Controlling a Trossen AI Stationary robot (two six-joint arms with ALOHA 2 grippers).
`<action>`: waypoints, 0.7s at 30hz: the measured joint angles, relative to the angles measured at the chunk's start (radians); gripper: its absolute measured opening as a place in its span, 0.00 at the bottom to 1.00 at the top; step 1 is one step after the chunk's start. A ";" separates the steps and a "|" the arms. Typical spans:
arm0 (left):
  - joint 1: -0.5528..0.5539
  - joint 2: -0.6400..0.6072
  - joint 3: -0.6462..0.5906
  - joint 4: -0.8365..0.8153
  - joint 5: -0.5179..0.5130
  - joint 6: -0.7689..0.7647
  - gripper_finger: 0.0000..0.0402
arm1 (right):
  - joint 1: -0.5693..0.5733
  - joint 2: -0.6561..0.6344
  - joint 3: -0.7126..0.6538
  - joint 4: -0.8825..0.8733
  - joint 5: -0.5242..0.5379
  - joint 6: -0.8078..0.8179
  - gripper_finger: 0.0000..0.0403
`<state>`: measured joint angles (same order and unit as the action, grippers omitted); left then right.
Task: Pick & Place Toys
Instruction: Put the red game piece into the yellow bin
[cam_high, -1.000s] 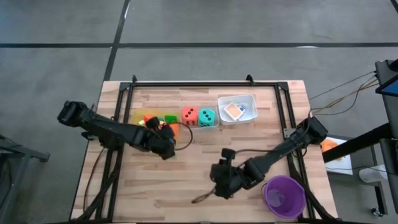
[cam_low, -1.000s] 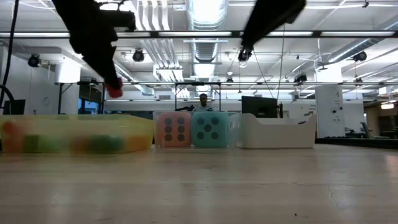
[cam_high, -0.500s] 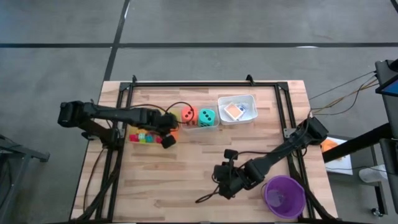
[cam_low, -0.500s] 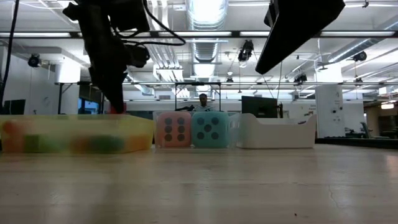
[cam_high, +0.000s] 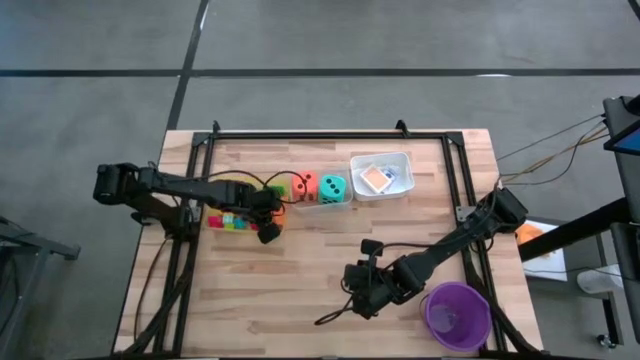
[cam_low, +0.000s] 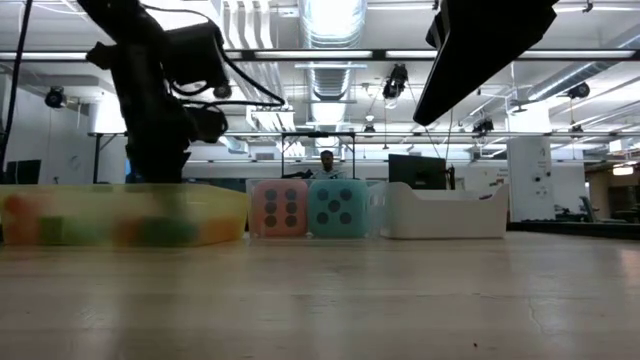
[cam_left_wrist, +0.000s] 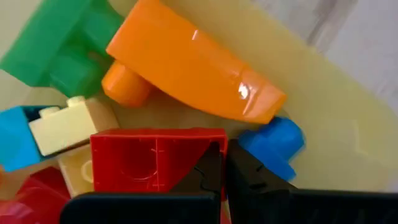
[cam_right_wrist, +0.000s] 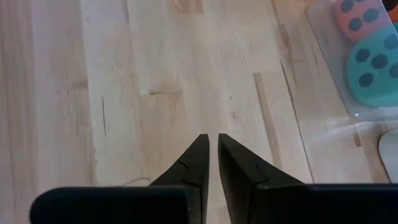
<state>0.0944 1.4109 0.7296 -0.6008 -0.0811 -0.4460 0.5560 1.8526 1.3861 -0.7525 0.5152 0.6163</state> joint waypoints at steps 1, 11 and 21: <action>0.000 0.000 -0.012 0.013 -0.001 -0.005 0.00 | 0.000 0.000 0.000 0.000 0.000 0.000 0.07; 0.000 -0.001 -0.080 0.134 0.003 -0.033 0.00 | 0.000 0.000 0.000 0.003 0.000 -0.006 0.07; 0.000 -0.001 -0.081 0.139 0.008 -0.050 0.00 | -0.001 0.000 0.000 0.003 0.000 -0.006 0.07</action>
<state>0.0944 1.4097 0.6487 -0.4620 -0.0734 -0.4963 0.5552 1.8526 1.3861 -0.7494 0.5156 0.6102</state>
